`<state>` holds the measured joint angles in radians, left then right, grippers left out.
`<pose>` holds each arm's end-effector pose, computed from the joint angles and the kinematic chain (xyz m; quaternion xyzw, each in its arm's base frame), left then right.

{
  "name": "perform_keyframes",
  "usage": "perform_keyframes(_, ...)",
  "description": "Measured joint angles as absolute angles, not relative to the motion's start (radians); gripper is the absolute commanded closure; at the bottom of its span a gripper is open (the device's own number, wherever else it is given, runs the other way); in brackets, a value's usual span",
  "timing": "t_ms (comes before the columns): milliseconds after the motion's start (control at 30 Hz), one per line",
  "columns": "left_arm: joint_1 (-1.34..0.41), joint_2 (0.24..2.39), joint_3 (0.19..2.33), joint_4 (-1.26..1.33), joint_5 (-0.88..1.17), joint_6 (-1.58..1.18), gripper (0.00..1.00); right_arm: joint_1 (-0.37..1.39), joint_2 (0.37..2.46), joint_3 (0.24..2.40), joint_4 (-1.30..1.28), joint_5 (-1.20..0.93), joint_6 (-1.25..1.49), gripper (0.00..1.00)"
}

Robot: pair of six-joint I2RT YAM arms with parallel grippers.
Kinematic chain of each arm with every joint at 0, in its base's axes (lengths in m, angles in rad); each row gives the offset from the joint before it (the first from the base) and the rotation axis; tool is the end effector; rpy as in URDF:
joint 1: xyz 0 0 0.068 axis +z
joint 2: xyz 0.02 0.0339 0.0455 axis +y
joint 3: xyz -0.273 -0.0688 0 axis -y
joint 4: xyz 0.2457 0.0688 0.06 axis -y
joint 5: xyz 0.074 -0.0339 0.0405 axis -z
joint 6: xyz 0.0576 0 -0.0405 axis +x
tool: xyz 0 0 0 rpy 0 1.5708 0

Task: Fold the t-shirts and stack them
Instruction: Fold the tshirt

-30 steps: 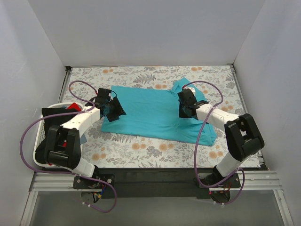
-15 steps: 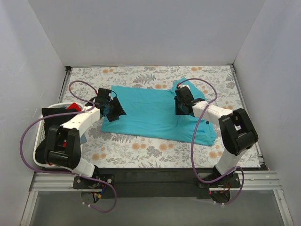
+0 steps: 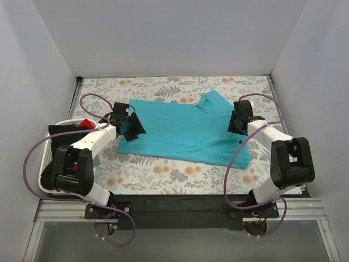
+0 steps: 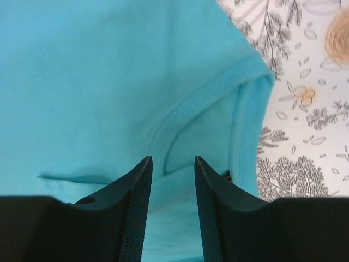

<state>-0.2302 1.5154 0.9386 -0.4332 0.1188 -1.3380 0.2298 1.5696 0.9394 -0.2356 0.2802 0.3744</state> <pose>0.3035 -0.0781 0.1913 -0.4906 0.8245 -0.2355 0.1553 0.3321 0.0613 0.1917 0.1152 0.9234 -0.0234 0.3654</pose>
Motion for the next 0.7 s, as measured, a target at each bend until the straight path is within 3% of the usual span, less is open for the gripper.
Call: perform_keyframes(700,-0.23,1.515,0.932,-0.433,0.119,-1.338,0.51,0.078,1.559,0.841,-0.205,0.03,0.442,0.53)
